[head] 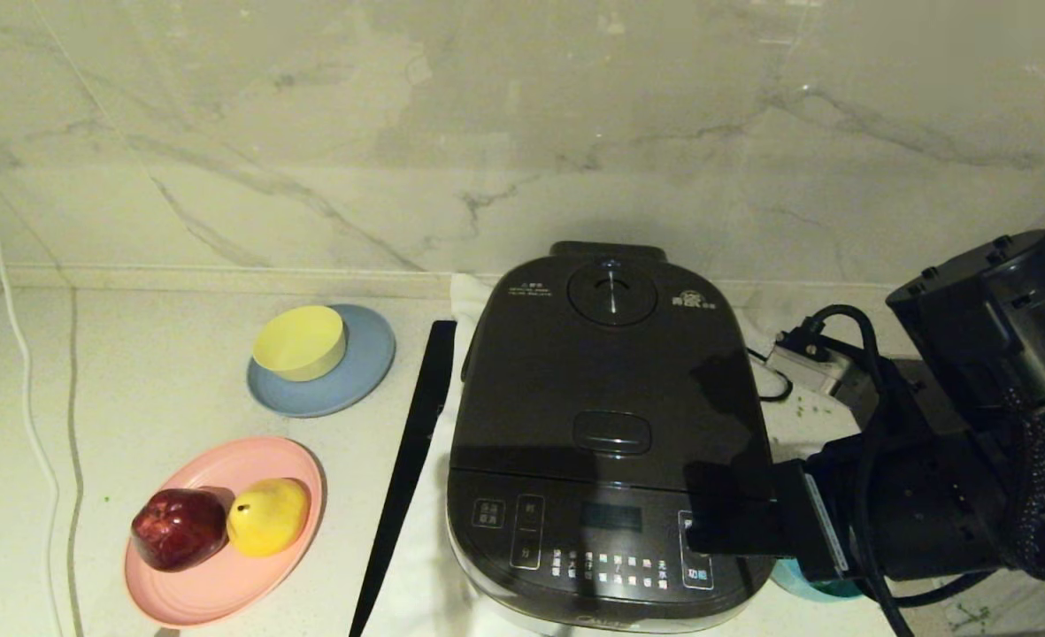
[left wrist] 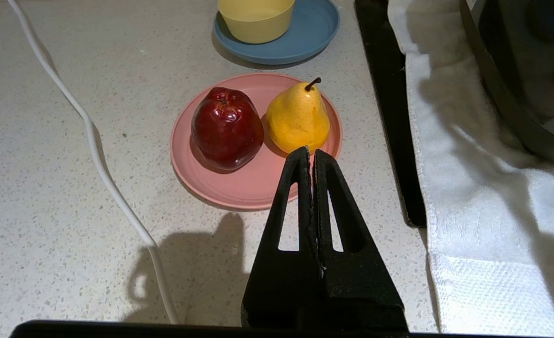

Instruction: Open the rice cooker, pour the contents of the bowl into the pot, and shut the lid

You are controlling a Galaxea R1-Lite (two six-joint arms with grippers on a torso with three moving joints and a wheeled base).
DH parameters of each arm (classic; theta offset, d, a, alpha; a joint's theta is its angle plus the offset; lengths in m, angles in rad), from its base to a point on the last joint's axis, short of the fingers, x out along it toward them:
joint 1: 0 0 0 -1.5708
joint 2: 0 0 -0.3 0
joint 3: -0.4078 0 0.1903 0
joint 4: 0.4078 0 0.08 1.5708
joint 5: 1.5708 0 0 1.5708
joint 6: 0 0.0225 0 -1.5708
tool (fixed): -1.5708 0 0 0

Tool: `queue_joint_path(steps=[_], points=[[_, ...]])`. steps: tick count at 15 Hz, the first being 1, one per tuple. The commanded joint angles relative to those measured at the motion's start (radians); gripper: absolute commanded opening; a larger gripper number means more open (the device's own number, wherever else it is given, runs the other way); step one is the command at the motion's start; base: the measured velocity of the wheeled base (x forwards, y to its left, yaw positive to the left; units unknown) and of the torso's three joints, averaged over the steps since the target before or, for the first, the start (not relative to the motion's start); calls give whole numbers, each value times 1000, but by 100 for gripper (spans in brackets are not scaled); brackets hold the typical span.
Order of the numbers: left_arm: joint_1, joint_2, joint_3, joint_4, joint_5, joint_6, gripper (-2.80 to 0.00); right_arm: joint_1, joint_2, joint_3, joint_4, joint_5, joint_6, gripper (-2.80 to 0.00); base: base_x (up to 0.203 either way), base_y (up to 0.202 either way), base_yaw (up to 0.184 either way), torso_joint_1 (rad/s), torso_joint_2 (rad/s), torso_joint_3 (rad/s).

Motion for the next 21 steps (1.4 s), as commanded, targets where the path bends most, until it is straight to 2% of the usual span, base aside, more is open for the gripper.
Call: queue_joint_path(steps=[1, 16, 21], points=[[0, -1, 8, -1, 0, 0, -280, 1, 1, 13, 3, 2, 4, -280, 0, 0, 0, 0, 0, 0], [0, -1, 8, -1, 0, 2, -280, -5, -72, 60, 6, -20, 32, -280, 0, 0, 0, 0, 0, 0], [0, -1, 8, -1, 0, 0, -280, -12, -86, 75, 3, -73, 32, -280, 0, 0, 0, 0, 0, 0]])
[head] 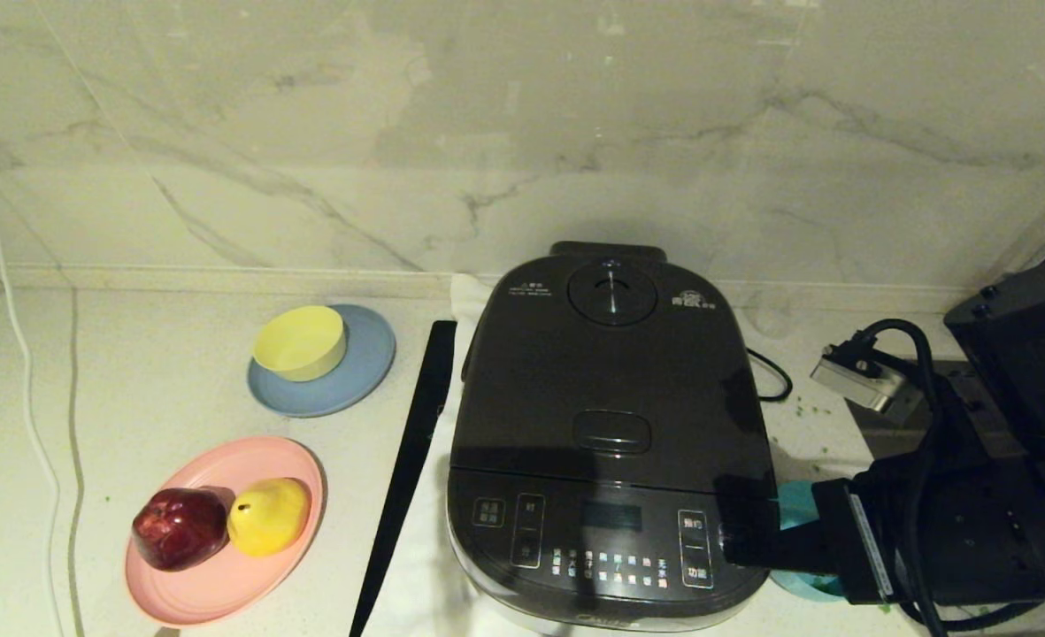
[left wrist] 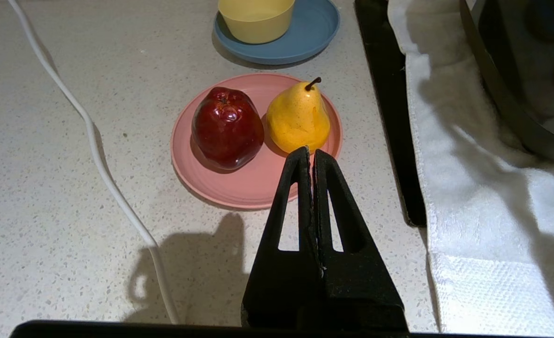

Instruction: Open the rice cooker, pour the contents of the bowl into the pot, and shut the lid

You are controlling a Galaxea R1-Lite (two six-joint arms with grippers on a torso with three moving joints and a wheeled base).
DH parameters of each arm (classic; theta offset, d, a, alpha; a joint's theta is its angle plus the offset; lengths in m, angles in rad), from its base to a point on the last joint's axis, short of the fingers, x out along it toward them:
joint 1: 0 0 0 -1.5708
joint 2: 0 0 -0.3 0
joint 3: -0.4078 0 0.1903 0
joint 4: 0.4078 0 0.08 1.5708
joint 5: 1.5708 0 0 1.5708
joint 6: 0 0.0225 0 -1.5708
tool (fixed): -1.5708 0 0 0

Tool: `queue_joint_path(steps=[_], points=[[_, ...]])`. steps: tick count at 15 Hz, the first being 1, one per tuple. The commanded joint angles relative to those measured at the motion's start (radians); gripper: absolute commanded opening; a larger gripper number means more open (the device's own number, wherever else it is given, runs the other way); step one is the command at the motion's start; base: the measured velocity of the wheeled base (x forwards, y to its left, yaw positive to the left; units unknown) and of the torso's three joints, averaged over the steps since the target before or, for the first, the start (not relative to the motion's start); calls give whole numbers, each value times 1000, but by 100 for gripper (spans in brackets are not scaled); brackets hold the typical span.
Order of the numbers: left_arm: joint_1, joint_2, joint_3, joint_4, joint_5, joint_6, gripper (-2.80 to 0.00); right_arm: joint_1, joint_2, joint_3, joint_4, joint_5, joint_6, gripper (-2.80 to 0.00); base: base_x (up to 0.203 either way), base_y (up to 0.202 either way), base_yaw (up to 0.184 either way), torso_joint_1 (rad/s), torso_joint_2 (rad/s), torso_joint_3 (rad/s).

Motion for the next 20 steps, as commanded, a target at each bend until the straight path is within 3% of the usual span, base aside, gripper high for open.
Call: queue_joint_path(steps=[1, 20], points=[[0, -1, 8, 0, 0, -1, -280, -17, -15, 1, 0, 1, 3, -280, 0, 0, 0, 0, 0, 0], [0, -1, 8, 0, 0, -1, -280, -67, 6, 7, -56, 7, 9, -280, 0, 0, 0, 0, 0, 0]])
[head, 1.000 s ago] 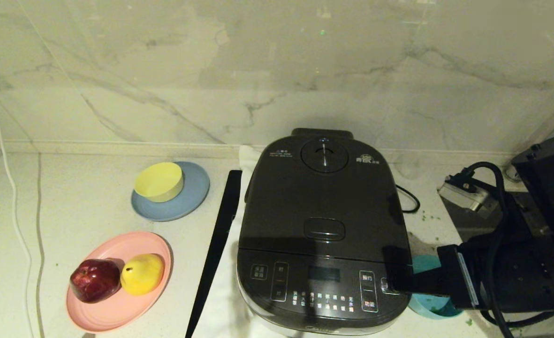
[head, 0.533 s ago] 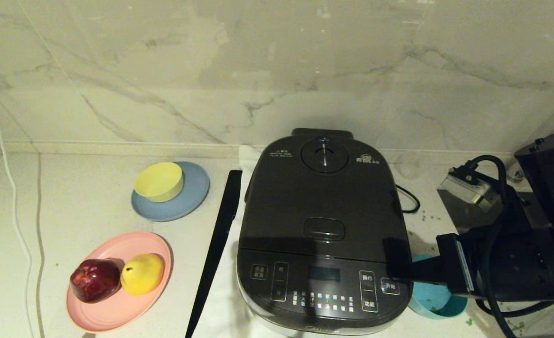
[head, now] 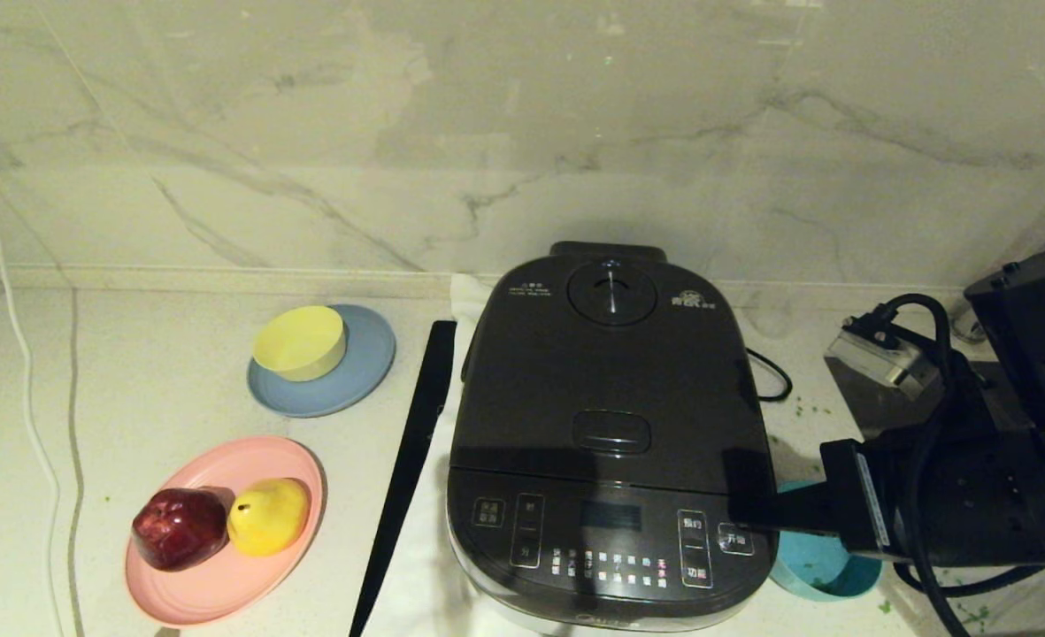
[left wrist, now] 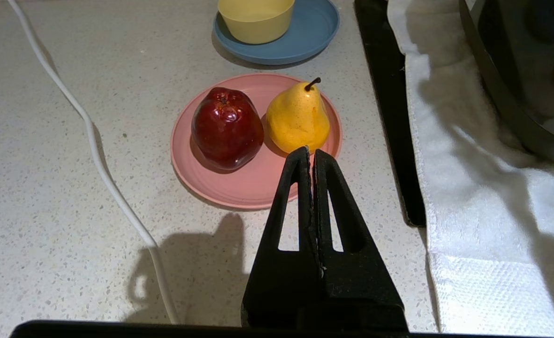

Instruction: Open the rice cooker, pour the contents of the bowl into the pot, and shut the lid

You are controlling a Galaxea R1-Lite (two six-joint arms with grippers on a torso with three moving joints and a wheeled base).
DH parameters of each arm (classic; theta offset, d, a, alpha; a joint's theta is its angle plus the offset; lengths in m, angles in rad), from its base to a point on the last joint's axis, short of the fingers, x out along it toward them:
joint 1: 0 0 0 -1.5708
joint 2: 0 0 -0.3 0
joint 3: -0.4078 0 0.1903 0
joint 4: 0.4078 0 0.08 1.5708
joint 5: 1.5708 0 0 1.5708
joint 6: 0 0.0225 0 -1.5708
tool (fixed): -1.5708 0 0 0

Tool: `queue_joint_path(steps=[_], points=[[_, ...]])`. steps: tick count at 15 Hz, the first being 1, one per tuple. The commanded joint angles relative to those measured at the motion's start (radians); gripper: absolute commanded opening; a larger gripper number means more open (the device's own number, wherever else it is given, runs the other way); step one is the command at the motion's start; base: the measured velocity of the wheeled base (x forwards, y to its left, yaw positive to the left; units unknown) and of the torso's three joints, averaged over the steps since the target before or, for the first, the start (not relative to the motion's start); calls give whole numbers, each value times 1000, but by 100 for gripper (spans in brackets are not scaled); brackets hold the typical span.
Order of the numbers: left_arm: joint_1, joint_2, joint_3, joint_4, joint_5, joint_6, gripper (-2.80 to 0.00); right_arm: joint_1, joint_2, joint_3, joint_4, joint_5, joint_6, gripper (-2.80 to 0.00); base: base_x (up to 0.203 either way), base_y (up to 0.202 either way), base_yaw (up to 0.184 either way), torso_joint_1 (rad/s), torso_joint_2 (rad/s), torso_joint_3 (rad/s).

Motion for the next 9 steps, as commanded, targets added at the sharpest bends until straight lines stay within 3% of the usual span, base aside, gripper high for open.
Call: queue_joint_path(steps=[1, 9], points=[[0, -1, 8, -1, 0, 1, -280, 0, 12, 1, 3, 1, 4, -280, 0, 0, 0, 0, 0, 0], [0, -1, 8, -1, 0, 0, -280, 3, 18, 1, 5, -1, 5, -280, 0, 0, 0, 0, 0, 0]])
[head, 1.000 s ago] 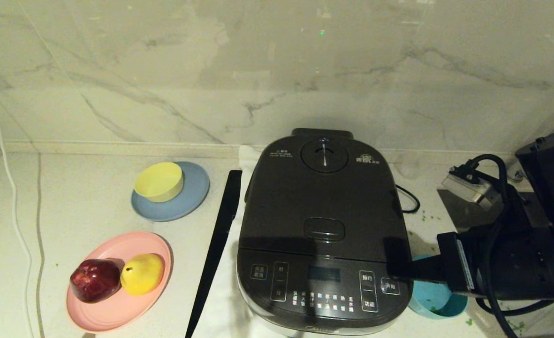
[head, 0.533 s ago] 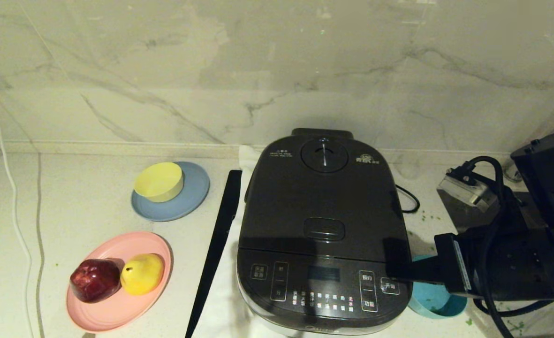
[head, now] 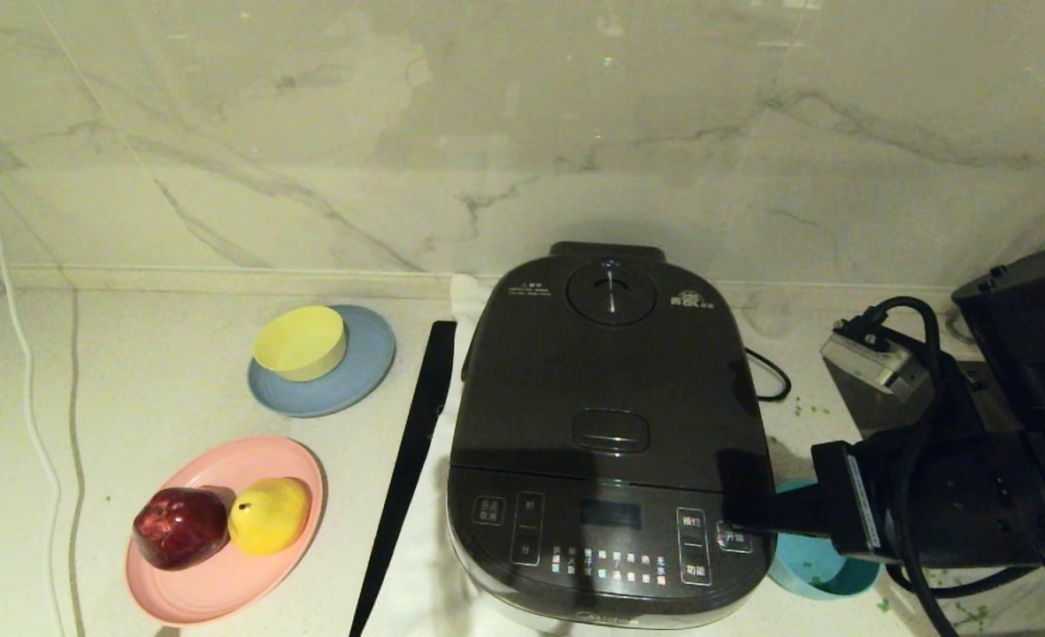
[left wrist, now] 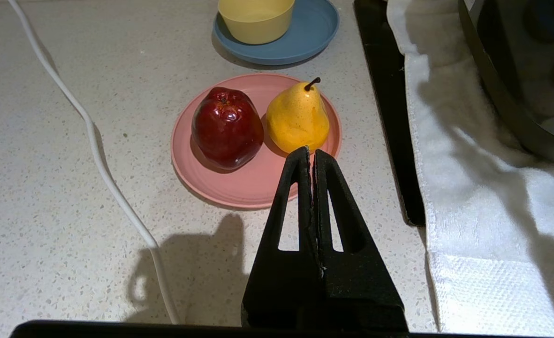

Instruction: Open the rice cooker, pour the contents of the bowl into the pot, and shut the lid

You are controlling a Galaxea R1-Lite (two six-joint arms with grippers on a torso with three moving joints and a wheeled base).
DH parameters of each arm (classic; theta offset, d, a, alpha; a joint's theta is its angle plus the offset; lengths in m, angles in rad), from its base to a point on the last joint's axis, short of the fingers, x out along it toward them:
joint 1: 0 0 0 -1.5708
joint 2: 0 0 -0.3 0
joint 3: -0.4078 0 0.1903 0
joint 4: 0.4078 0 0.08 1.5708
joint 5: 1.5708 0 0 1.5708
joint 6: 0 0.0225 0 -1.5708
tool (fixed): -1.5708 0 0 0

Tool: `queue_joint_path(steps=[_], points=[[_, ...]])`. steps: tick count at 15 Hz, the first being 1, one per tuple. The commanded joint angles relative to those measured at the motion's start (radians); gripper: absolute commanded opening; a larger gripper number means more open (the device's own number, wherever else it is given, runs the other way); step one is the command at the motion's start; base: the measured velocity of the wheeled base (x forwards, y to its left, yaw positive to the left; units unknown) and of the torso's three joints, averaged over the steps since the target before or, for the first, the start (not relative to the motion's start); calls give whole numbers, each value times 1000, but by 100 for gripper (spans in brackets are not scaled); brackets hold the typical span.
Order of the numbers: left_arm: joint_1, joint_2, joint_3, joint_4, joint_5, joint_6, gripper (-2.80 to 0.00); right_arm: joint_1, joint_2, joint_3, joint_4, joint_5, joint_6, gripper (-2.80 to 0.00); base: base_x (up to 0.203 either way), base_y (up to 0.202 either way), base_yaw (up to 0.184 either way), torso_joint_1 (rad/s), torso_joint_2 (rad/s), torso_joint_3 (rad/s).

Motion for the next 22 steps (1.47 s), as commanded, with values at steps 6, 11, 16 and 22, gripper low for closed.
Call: queue_joint_path(steps=[6, 11, 16, 22], points=[[0, -1, 8, 0, 0, 0, -280, 9, 2, -2, 4, -4, 0, -280, 0, 0, 0, 0, 0, 0], [0, -1, 8, 0, 0, 0, -280, 9, -4, -17, 3, -67, -1, -280, 0, 0, 0, 0, 0, 0], [0, -1, 8, 0, 0, 2, -280, 9, -25, -25, 8, -97, -3, -280, 0, 0, 0, 0, 0, 0], [0, -1, 8, 0, 0, 1, -280, 34, -36, -60, 15, -99, -4, -280, 0, 0, 0, 0, 0, 0]])
